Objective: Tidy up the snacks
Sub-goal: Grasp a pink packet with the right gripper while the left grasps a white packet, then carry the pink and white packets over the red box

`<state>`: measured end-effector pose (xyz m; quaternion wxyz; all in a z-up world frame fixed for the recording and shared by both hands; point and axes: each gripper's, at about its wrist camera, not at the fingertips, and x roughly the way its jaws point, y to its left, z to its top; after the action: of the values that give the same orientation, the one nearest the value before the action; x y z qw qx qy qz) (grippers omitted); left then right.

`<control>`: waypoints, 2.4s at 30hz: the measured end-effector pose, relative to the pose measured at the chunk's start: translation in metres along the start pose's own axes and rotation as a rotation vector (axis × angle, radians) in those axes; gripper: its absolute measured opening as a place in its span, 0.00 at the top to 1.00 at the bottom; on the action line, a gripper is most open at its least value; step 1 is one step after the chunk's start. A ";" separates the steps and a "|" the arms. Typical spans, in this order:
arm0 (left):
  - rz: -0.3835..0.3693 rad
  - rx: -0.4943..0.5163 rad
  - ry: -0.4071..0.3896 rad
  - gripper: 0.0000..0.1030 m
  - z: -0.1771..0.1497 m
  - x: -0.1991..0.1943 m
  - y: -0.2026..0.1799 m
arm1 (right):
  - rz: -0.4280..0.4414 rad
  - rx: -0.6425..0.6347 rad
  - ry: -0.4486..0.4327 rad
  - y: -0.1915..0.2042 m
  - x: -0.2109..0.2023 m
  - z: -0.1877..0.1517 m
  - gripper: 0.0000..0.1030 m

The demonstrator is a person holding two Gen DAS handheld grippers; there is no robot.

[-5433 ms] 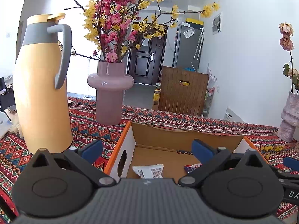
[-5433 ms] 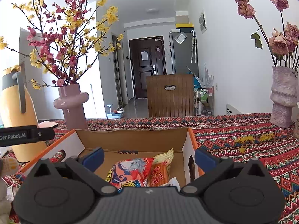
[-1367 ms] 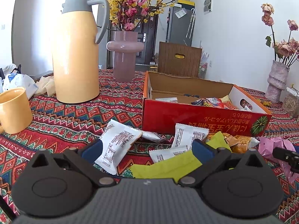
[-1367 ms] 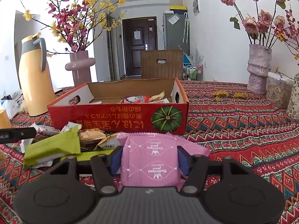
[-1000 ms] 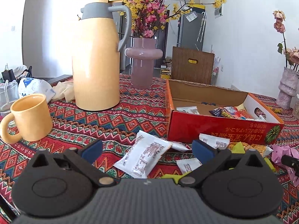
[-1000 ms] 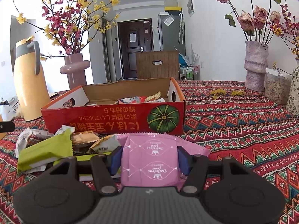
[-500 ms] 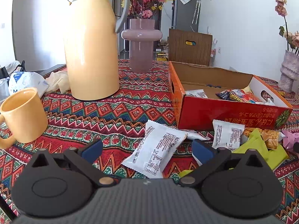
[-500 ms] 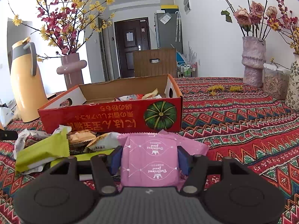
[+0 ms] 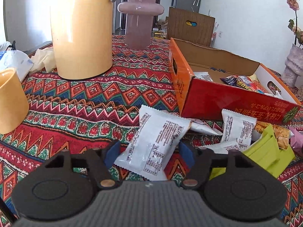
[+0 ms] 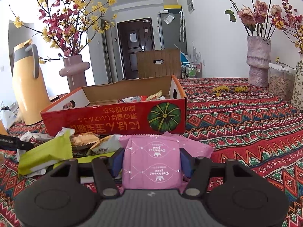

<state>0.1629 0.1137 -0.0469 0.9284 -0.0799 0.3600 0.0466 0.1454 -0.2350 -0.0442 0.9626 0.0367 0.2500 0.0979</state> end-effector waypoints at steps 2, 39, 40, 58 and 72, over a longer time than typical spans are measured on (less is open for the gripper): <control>-0.011 -0.003 -0.002 0.48 0.000 -0.001 0.001 | 0.003 0.001 -0.001 -0.001 0.000 0.000 0.42; -0.087 0.006 -0.226 0.57 0.026 -0.064 -0.050 | 0.044 -0.052 -0.117 0.015 -0.020 0.042 0.42; -0.090 0.007 -0.230 0.57 0.027 -0.064 -0.052 | 0.044 -0.056 -0.123 0.016 -0.020 0.046 0.42; -0.088 0.040 -0.309 0.57 0.070 -0.054 -0.093 | 0.050 -0.109 -0.173 0.035 0.028 0.108 0.42; -0.019 0.017 -0.295 0.57 0.095 -0.007 -0.109 | -0.003 -0.114 -0.117 0.041 0.099 0.132 0.42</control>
<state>0.2357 0.0240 0.0396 0.9723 -0.0679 0.2190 0.0461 0.2873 -0.1771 0.0291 0.9762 -0.0132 0.1875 0.1080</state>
